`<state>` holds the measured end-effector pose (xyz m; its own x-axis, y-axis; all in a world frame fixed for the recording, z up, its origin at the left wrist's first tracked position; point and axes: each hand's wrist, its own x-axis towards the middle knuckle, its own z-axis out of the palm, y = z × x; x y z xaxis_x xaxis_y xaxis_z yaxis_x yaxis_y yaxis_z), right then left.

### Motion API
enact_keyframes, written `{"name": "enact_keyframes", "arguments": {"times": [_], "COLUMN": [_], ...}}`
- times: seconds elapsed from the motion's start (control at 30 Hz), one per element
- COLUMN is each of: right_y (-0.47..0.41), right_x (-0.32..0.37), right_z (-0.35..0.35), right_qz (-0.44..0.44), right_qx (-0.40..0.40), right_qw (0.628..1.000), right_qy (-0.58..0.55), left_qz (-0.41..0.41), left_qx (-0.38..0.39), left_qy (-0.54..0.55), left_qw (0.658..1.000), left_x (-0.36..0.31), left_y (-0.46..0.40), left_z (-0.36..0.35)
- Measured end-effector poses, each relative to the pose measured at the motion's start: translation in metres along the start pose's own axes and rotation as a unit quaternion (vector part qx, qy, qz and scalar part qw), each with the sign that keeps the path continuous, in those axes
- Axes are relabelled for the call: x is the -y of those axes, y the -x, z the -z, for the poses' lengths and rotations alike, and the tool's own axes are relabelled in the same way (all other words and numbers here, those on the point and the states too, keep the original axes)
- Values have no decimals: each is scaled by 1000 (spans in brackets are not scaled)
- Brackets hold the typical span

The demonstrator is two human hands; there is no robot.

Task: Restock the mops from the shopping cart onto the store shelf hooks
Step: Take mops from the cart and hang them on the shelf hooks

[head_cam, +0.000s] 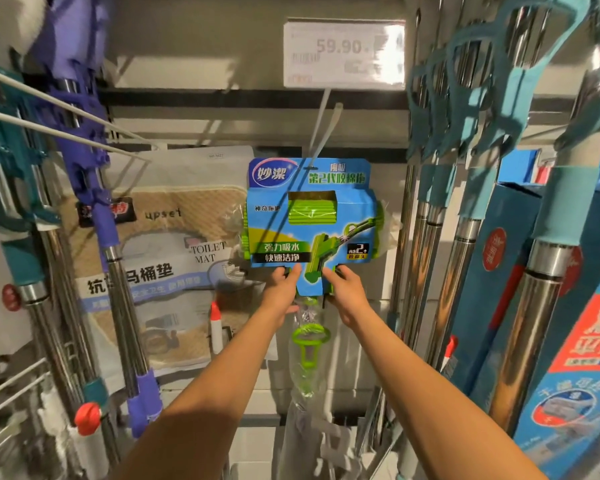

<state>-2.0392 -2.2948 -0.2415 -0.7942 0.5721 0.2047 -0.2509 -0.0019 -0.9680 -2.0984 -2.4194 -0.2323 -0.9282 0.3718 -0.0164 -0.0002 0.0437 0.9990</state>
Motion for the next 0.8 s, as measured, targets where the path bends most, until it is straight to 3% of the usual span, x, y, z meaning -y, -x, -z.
{"name": "enact_keyframes", "arguments": {"times": [0.37,0.8], "right_y": [-10,18], "right_x": [4,14], "right_z": [-4,-11], "right_qz": [-23,-51], "right_qx": [-25,-56], "right_qw": [999,997], "right_qy": [8,18], "left_qz": [0,1], "left_qx": [-8,31], "left_qy": [-11,17], "left_qw": [1000,999], "left_x": [1,-19], "left_y": [-26,20], "left_z": [-7,-1]}}
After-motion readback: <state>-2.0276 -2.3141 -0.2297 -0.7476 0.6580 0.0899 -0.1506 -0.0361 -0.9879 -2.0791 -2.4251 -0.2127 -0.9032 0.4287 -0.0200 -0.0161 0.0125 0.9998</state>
